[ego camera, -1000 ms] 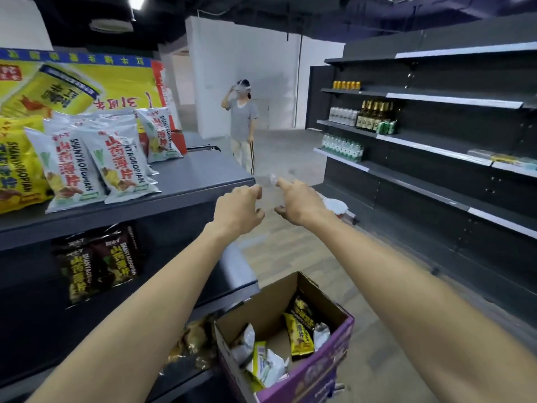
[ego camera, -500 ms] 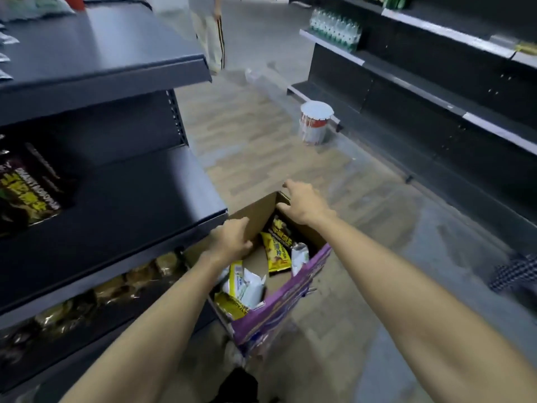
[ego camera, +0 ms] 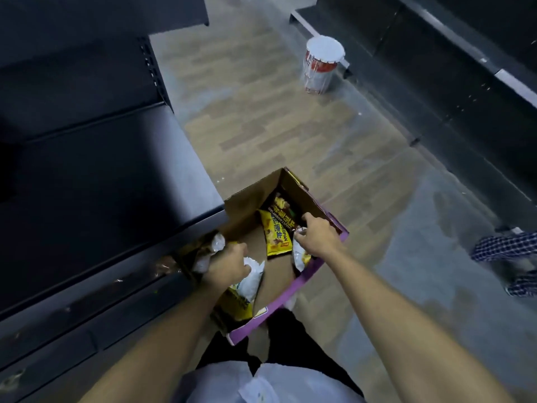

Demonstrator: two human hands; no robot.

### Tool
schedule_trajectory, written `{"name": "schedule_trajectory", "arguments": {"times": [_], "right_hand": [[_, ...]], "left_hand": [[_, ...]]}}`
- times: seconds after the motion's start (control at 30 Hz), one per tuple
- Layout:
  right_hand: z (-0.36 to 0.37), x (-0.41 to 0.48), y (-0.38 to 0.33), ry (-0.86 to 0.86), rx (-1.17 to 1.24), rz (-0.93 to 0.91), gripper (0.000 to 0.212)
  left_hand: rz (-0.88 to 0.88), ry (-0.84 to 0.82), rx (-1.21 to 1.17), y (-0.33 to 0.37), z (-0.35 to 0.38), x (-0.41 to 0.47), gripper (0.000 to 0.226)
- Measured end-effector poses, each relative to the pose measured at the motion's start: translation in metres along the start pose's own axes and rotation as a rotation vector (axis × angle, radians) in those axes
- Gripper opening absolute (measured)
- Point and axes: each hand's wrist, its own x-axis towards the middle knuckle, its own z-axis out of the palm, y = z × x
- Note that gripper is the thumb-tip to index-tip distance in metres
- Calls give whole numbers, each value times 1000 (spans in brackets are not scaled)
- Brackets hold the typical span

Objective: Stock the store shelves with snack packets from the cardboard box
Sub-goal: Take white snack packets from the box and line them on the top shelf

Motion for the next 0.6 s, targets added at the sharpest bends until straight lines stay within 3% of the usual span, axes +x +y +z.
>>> {"name": "schedule_trajectory", "arguments": {"times": [0.17,0.43,0.6], "right_hand": [[14,27,6,-97,-68,-58,61],[34,72,11,-321,-224,-224,64],[44,86,8,-389,-355,-360,61]], "left_hand": [[-160,-61,-50,-6,23,10,22],[-508,-62,-64,-8,57,3,45],[-553,-56,-163,4,75,16,49]]}}
